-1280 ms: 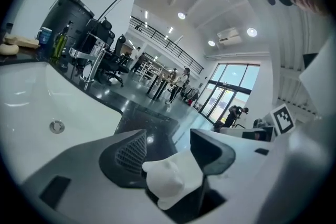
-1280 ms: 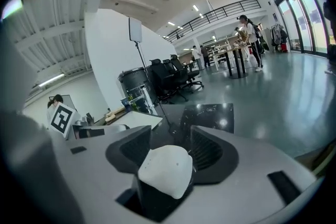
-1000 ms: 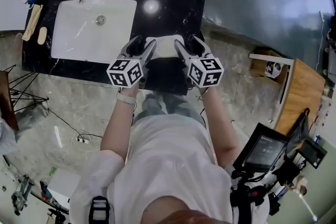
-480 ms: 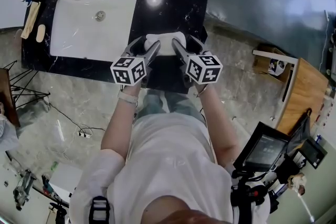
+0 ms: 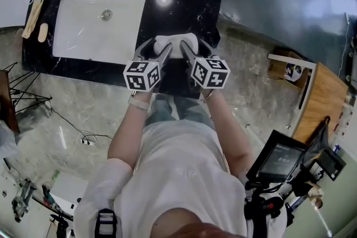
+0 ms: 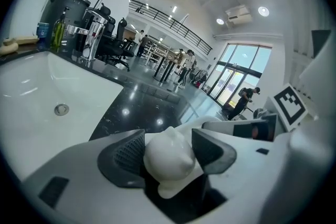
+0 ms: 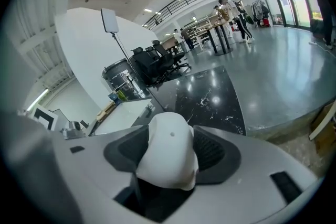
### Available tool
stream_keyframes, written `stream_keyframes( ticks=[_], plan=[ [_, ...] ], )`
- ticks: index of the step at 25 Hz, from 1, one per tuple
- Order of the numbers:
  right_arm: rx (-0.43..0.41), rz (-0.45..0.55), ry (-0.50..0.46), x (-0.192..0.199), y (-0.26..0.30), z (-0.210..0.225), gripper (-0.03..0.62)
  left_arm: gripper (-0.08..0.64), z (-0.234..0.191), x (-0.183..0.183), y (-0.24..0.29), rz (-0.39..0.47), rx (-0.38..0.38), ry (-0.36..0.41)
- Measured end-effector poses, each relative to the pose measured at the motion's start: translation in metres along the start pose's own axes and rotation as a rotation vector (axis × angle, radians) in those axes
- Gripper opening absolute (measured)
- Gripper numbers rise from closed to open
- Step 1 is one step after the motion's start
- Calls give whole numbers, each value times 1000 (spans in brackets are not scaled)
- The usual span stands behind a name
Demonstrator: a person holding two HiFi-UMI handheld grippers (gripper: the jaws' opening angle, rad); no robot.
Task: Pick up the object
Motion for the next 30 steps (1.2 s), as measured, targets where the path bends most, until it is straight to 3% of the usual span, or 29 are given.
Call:
stream_keyframes(
  ticks=[8, 15, 22, 30],
  plan=[
    [6, 15, 23, 10, -5, -2, 252, 262, 4, 11, -7, 19, -9, 5],
    [17, 25, -11, 23, -14, -11, 250, 262, 9, 30, -20, 69, -25, -13],
    [-4, 97, -93, 23, -29, -34, 249, 262, 9, 36, -47, 180, -8, -56],
    [-62, 218, -115, 19, -55, -64, 247, 252, 19, 22, -94, 324, -12, -4]
  ],
)
Point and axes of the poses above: the fingertips, and each gripper's own axes: y forward along the fingers, z to its right, x out of its underside, the point moved 9 cm from there along -y, backward along the fingers, and after that the axes turned 14 degrees about -z, right-handed, at the moved point
